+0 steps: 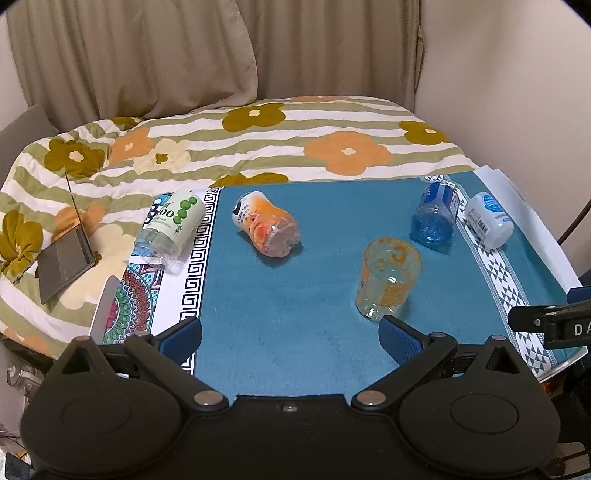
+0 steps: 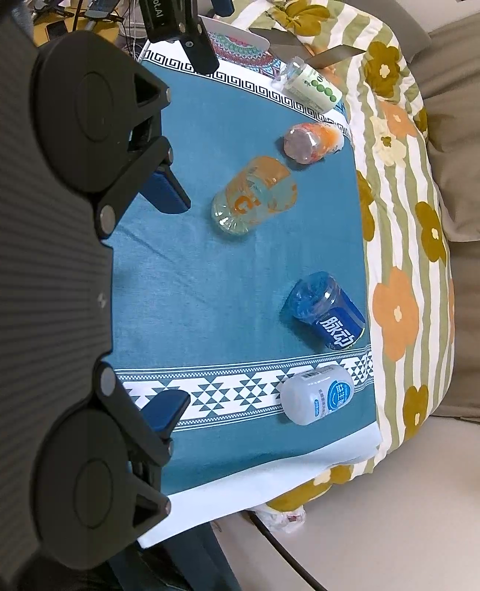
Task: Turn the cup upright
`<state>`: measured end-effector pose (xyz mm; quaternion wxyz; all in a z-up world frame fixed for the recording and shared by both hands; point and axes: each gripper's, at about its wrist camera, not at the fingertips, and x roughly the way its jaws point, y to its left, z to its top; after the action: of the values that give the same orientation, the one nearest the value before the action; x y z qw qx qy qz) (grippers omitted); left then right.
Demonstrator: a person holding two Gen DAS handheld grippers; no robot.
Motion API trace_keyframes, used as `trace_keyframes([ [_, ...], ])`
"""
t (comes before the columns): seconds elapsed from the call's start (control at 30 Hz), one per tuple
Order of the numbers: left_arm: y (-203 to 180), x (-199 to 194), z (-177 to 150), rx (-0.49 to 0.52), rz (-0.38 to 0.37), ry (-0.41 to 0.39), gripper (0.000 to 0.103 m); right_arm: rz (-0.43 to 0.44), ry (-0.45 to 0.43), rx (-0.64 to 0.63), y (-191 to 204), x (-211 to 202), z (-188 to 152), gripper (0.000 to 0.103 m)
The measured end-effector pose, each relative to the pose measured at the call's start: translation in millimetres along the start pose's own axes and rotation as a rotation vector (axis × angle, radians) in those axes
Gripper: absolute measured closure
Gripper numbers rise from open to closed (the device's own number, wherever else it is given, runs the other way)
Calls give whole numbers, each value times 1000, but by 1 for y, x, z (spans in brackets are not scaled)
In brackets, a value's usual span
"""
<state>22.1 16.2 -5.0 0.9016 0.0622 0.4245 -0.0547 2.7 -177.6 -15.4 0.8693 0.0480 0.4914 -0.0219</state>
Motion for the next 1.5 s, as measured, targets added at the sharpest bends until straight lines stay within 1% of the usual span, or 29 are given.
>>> trace_keyframes([
  [1.5, 3, -5, 1, 7, 9, -20, 0, -6, -11, 11, 0, -5, -3, 0],
])
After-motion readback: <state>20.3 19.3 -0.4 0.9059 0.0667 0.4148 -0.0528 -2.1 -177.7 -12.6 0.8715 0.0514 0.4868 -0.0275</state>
